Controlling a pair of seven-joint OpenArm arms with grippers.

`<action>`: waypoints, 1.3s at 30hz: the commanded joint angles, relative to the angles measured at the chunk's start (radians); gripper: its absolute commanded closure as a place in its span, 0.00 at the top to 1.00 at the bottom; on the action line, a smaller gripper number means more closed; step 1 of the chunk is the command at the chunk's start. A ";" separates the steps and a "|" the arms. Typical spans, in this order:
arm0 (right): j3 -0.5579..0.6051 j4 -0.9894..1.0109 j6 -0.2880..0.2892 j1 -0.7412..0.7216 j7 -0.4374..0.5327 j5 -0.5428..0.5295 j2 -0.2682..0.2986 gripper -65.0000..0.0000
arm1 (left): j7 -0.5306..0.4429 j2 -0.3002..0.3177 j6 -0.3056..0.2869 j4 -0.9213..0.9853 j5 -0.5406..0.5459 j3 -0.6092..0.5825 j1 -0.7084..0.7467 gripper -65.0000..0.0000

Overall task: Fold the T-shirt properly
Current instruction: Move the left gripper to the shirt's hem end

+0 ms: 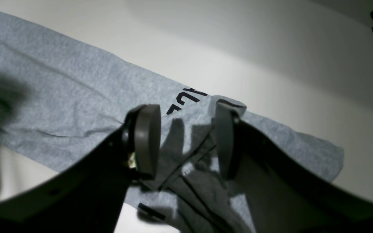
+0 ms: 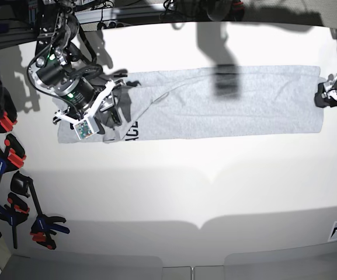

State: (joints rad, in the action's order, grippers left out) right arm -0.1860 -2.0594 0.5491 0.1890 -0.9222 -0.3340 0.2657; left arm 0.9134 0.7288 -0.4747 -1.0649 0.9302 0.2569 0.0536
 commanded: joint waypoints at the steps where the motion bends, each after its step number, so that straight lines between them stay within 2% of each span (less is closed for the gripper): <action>1: -0.005 -0.023 -0.003 -0.008 0.024 -0.010 0.009 0.40 | 0.022 0.018 0.003 0.010 0.012 0.006 -0.006 0.57; 3: -0.005 -0.023 -0.003 -0.008 0.024 -0.011 0.009 0.40 | 0.071 0.016 -0.027 0.036 0.054 0.006 -0.006 0.57; 6: -0.005 -0.023 -0.003 -0.008 0.024 -0.011 0.009 0.40 | 0.233 0.016 -0.108 0.050 0.196 0.006 -0.001 0.57; 8: -0.005 -0.023 -0.003 -0.008 0.024 -0.011 0.009 0.40 | 0.274 0.016 -0.153 0.050 0.297 0.006 0.012 0.57; 11: -0.005 -0.024 -0.003 -0.008 0.024 -0.010 0.009 0.40 | 0.271 -0.001 -0.197 0.050 0.324 0.006 0.011 0.57; 21: -0.005 -0.024 -0.003 -0.009 0.024 -0.011 0.009 0.40 | 0.180 -0.017 -0.196 0.050 0.316 0.006 0.010 0.56; 23: -0.005 -0.024 -0.003 -0.009 0.023 -0.011 0.009 0.40 | 0.161 -0.017 -0.196 0.050 0.317 0.006 0.010 0.50; 24: -0.005 -0.024 -0.003 -0.009 0.022 -0.011 0.009 0.40 | 0.153 -0.017 -0.197 0.050 0.317 0.006 0.010 0.42; 25: -0.005 -0.024 -0.003 -0.009 0.020 -0.011 0.009 0.40 | 0.145 -0.016 -0.206 0.050 0.316 0.006 0.010 0.31; 27: -0.005 -0.024 -0.003 -0.009 0.020 -0.011 0.009 0.40 | 0.112 -0.015 -0.223 0.050 0.315 0.006 0.010 0.02; 30: -0.005 -0.024 -0.003 -0.009 0.019 -0.011 0.009 0.40 | 0.045 -0.013 -0.223 0.050 0.217 0.006 -0.010 0.00; 33: -0.005 -0.024 -0.003 -0.009 0.012 -0.011 0.009 0.40 | 0.042 -0.013 -0.223 0.050 0.076 0.018 -0.068 0.00; 36: -0.005 -0.024 -0.003 -0.009 0.012 -0.011 0.009 0.40 | 0.072 -0.013 -0.187 0.049 0.062 0.024 -0.123 0.00; 39: -0.005 -0.025 -0.003 -0.009 0.013 -0.011 0.009 0.40 | 0.125 -0.014 -0.184 0.036 0.064 0.024 -0.167 0.00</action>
State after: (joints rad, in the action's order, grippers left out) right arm -0.1860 -2.0621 0.5491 0.1890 -0.9352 -0.3340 0.2661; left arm 1.0561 0.6899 -0.6552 -1.0103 0.9745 0.2726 -0.0948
